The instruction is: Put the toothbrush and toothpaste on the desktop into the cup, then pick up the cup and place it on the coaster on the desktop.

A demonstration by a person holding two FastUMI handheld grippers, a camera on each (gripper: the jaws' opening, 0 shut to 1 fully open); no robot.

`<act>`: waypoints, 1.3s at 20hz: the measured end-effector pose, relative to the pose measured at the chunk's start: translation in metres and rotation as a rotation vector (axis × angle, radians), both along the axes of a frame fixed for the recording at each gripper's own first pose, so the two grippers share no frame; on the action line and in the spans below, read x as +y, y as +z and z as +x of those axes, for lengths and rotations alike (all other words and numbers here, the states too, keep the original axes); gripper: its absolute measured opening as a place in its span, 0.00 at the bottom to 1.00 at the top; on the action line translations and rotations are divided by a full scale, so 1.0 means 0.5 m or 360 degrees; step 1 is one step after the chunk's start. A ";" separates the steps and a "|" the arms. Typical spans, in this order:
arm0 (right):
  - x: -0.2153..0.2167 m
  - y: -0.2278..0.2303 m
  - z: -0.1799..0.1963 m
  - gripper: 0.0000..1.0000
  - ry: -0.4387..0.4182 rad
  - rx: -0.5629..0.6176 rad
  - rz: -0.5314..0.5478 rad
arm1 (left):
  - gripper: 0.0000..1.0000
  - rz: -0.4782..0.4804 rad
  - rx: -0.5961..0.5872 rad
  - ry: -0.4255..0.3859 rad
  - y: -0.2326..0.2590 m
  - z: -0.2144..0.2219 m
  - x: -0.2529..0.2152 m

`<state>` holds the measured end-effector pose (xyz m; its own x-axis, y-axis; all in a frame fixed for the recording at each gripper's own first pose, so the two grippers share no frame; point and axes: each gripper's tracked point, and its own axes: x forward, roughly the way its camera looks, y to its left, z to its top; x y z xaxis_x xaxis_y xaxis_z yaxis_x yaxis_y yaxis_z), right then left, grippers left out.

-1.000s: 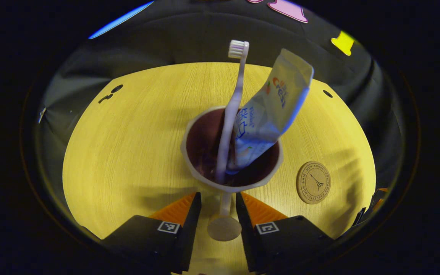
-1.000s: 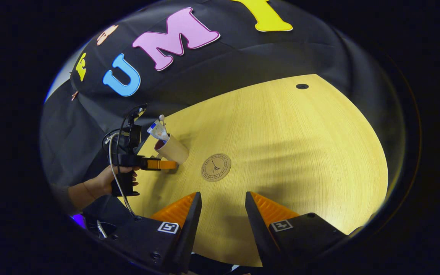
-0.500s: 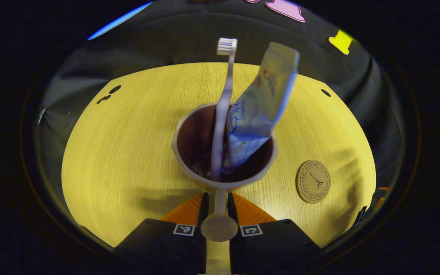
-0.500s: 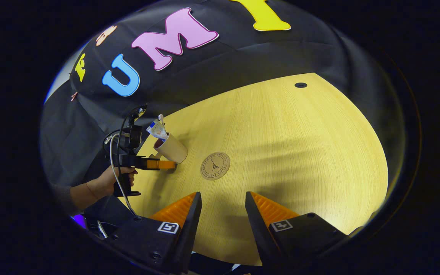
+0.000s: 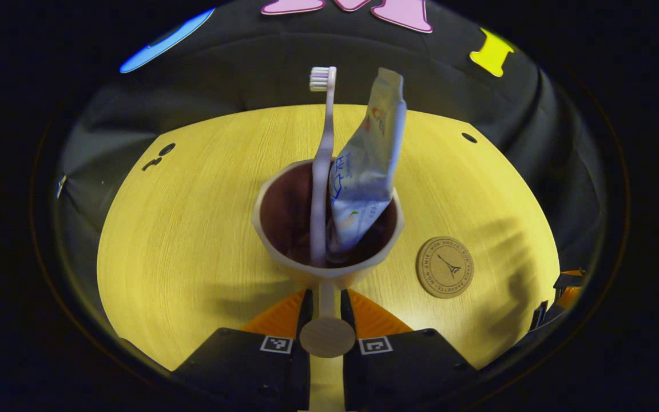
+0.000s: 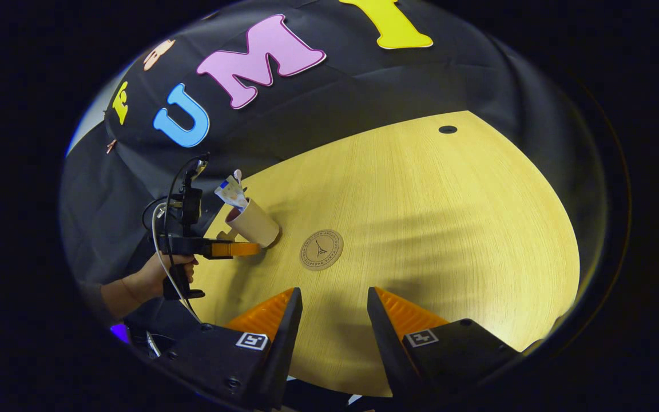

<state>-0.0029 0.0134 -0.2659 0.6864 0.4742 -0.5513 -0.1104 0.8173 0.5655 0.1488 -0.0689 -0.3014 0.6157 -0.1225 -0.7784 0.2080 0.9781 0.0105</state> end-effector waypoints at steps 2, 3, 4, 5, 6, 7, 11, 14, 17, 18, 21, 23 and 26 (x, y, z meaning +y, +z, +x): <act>-0.004 0.002 -0.001 0.71 -0.0007 -0.0003 0.0000 | 0.28 -0.0007 -0.0020 -0.0026 0.012 -0.009 -0.017; -0.007 0.002 -0.001 0.71 -0.0013 -0.0004 0.0000 | 0.27 0.0002 -0.0030 -0.0048 0.017 -0.013 -0.027; -0.010 0.002 -0.003 0.71 -0.0019 -0.0004 0.0000 | 0.27 0.0024 -0.0042 -0.0078 0.021 -0.019 -0.037; -0.014 0.002 -0.003 0.71 -0.0027 -0.0003 0.0001 | 0.28 0.0041 -0.0056 -0.0111 0.026 -0.024 -0.051; -0.018 0.001 -0.005 0.71 -0.0034 0.0000 0.0002 | 0.27 0.0049 -0.0064 -0.0148 0.028 -0.029 -0.066; -0.023 0.002 -0.006 0.71 -0.0042 0.0001 0.0002 | 0.27 0.0041 -0.0069 -0.0185 0.031 -0.035 -0.086; -0.043 0.003 -0.009 0.71 -0.0081 0.0005 0.0001 | 0.28 -0.0013 -0.0052 -0.0311 0.027 -0.058 -0.170; -0.065 0.000 -0.017 0.71 -0.0113 0.0010 -0.0007 | 0.28 -0.0018 -0.0028 -0.0394 0.013 -0.067 -0.216; -0.090 -0.004 -0.024 0.71 -0.0153 0.0023 -0.0009 | 0.28 -0.0011 -0.0010 -0.0461 -0.002 -0.070 -0.250; -0.098 -0.005 -0.026 0.71 -0.0170 0.0029 -0.0007 | 0.27 -0.0007 -0.0004 -0.0473 -0.007 -0.072 -0.256; -0.118 -0.012 -0.031 0.71 -0.0208 0.0040 -0.0019 | 0.27 0.0017 0.0011 -0.0486 -0.026 -0.072 -0.263; -0.128 -0.013 -0.036 0.71 -0.0225 0.0047 -0.0022 | 0.27 0.0047 0.0024 -0.0491 -0.040 -0.072 -0.260; -0.133 -0.016 -0.038 0.71 -0.0242 0.0057 -0.0021 | 0.32 0.0067 0.0037 -0.0482 -0.053 -0.073 -0.258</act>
<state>-0.0217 -0.0530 -0.2737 0.7296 0.3588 -0.5822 0.0351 0.8306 0.5558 0.1125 -0.1979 -0.3279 0.5378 -0.2654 -0.8002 0.4909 0.8703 0.0413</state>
